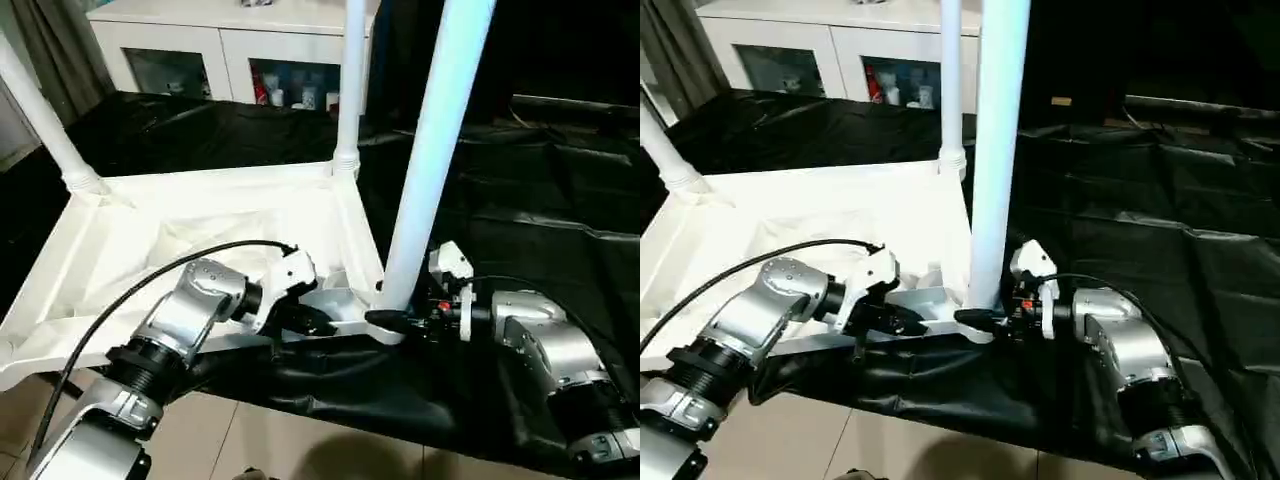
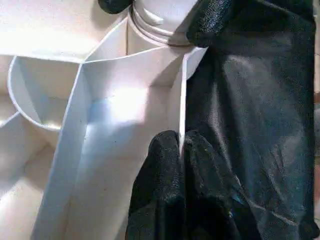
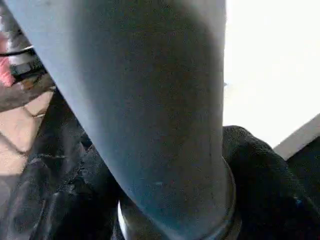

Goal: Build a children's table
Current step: Rotate leg to tighten

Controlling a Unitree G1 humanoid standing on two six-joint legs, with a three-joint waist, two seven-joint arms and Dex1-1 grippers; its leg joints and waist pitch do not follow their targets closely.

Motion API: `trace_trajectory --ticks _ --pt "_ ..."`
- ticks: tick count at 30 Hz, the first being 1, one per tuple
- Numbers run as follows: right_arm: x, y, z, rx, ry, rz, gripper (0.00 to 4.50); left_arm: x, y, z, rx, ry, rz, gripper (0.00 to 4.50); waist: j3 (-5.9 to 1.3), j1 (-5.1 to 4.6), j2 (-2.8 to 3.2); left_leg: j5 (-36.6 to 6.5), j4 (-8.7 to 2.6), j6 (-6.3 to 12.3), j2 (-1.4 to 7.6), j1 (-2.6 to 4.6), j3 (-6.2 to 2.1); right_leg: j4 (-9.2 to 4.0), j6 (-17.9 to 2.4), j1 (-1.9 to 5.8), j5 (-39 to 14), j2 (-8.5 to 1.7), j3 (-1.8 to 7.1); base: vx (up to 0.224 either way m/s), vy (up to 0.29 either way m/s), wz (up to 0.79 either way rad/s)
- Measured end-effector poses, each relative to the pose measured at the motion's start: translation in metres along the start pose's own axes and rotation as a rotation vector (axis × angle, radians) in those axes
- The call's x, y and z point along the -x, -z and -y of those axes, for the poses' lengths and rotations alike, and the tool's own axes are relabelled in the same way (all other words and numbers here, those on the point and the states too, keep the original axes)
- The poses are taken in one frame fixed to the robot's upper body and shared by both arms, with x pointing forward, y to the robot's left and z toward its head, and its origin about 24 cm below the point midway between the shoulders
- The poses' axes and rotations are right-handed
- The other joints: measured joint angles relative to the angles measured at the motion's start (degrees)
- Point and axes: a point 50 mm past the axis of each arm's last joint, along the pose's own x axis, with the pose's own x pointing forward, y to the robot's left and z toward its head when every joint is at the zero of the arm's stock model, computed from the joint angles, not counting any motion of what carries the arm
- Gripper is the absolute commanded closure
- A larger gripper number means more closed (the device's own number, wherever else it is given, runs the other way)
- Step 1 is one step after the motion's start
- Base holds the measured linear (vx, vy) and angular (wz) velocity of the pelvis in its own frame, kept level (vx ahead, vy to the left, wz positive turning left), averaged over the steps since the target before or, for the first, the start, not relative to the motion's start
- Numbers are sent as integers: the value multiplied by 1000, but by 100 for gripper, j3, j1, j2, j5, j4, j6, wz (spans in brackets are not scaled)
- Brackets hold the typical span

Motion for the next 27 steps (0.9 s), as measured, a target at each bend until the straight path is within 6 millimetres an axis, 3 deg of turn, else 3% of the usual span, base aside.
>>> trace_trajectory --ticks 4,13,16,17,21,27 --pt "-13 0 14 -37 267 66 186 -14 -8 -13 30 -147 25 450 -1 -57 1 1 1 -3 -4 7 0 -1 -16 2 17 0 3 0 0 0" --pt "-41 -7 28 -128 689 155 187 -41 -23 -27 112 -330 74 450 -15 -134 23 1 0 -3 -15 10 -3 -6 -13 13 19 -6 6 0 0 0" --pt "-44 -7 28 -123 714 168 187 -42 -24 -27 112 -335 78 450 -25 -134 40 1 -2 -2 -15 10 -3 -10 -10 13 17 -7 5 0 0 0" --pt "-43 -7 28 -132 710 177 132 -42 -24 -27 106 -334 80 450 -24 -132 41 1 -3 -2 -15 9 -3 -10 -10 13 17 -7 5 0 0 0" --pt "-43 -6 25 -135 648 193 97 -37 -22 -29 93 -323 75 450 -21 -148 36 2 -4 -2 -13 7 -4 -9 -10 10 17 -7 3 0 0 0" --pt "-22 -1 20 -58 436 167 97 -22 -14 -26 48 -239 63 450 -15 -176 29 2 -11 -1 -9 3 -5 -8 2 3 10 -3 0 0 0 0"
